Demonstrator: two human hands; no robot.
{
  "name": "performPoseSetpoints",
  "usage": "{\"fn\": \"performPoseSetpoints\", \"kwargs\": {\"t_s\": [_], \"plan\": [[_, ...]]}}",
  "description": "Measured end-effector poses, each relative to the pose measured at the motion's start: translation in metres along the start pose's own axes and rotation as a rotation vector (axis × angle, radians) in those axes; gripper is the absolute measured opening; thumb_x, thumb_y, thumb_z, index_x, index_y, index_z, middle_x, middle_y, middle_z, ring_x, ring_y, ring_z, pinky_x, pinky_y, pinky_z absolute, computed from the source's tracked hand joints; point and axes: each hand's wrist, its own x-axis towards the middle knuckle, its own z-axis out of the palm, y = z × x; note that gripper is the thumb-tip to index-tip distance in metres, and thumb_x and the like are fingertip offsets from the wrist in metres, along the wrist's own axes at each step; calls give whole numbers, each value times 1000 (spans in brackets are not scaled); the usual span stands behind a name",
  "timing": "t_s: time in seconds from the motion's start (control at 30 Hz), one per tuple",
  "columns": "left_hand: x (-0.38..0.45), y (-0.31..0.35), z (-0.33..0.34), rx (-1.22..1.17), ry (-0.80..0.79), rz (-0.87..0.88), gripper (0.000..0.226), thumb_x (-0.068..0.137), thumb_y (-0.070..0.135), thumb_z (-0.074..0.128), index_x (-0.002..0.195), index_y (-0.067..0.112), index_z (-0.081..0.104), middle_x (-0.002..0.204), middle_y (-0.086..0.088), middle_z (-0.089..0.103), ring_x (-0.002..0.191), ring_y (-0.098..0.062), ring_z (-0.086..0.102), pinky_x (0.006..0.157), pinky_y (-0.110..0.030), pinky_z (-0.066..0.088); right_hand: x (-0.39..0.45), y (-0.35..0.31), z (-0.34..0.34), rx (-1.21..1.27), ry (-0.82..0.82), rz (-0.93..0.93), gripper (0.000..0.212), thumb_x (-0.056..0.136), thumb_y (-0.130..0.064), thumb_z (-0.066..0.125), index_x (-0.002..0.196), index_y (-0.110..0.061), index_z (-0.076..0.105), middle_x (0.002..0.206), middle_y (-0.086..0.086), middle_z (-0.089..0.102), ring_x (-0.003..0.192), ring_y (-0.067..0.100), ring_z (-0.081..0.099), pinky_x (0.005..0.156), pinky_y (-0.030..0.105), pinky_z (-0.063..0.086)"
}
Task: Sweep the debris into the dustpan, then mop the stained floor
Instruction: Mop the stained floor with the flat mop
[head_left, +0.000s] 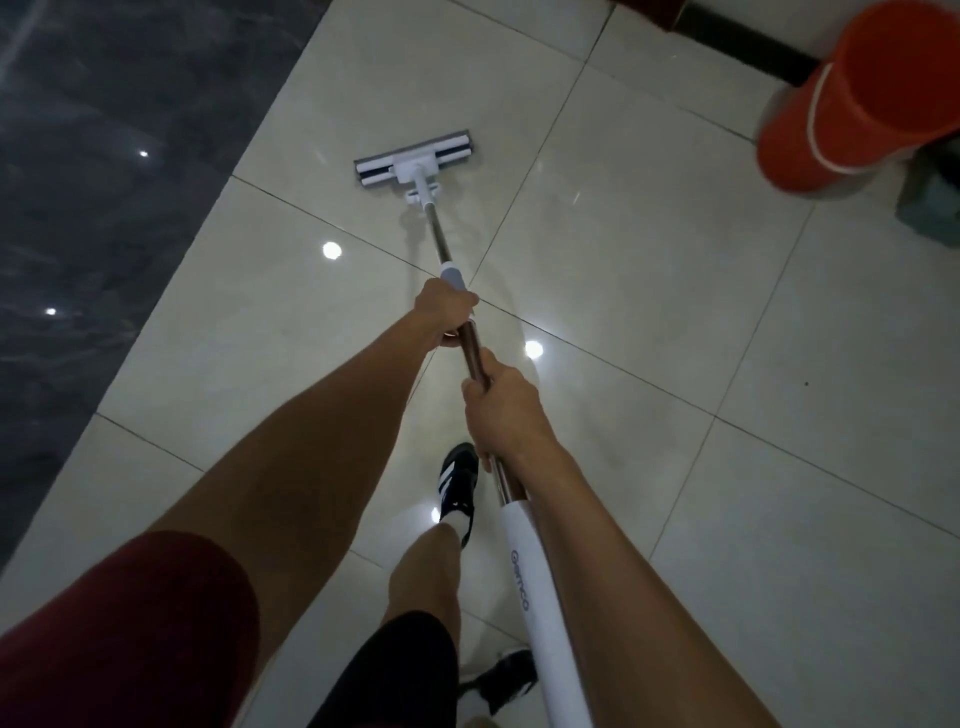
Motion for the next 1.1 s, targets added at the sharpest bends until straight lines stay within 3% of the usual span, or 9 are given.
{"fn": "performPoseSetpoints", "kwargs": {"t_s": [0.17,0.3,0.43,0.57,0.83,0.97,1.1], "plan": [[-70,-56,47,69,-77,0,21,97,21,65,88,3,57,80,-15,65,62,-24,64,37,-24,47,-77,71,10,23,21,70,42,104,-27,43,145,-25,42,102,14,66,82,29,67,76,46,61],[-135,-118,94,105,-128,-1,23,97,21,65,85,4,55,77,-15,64,59,-22,62,35,-21,45,-151,141,19,38,43,87,41,104,-27,42,145,-26,42,94,8,64,78,29,66,73,46,61],[-195,-176,138,173,-148,13,22,97,21,65,92,2,56,75,-13,63,57,-21,62,35,-23,46,-223,203,27,78,42,104,38,103,-28,42,141,-26,45,89,5,61,75,25,62,70,40,59],[-232,-207,161,217,-189,0,24,96,23,65,94,1,57,81,-17,66,58,-23,64,36,-24,48,-268,238,29,140,52,100,34,101,-26,43,134,-26,52,77,-3,57,64,14,56,56,25,44],[-211,-174,147,139,-146,44,19,93,14,66,99,-2,59,77,-16,64,60,-24,64,41,-25,49,-229,212,22,220,97,64,43,102,-21,44,144,-29,47,83,4,60,67,22,59,63,34,56],[-177,-142,127,133,-147,55,16,94,14,66,97,1,58,76,-13,62,60,-22,62,43,-26,49,-190,177,19,170,101,35,43,103,-23,44,146,-25,46,93,5,60,78,21,59,78,40,59],[-133,-83,100,115,-155,89,16,94,15,65,87,5,56,76,-13,63,61,-22,63,45,-28,50,-135,124,-3,200,109,52,48,103,-24,45,149,-33,40,92,5,60,78,24,60,80,50,60]]}}
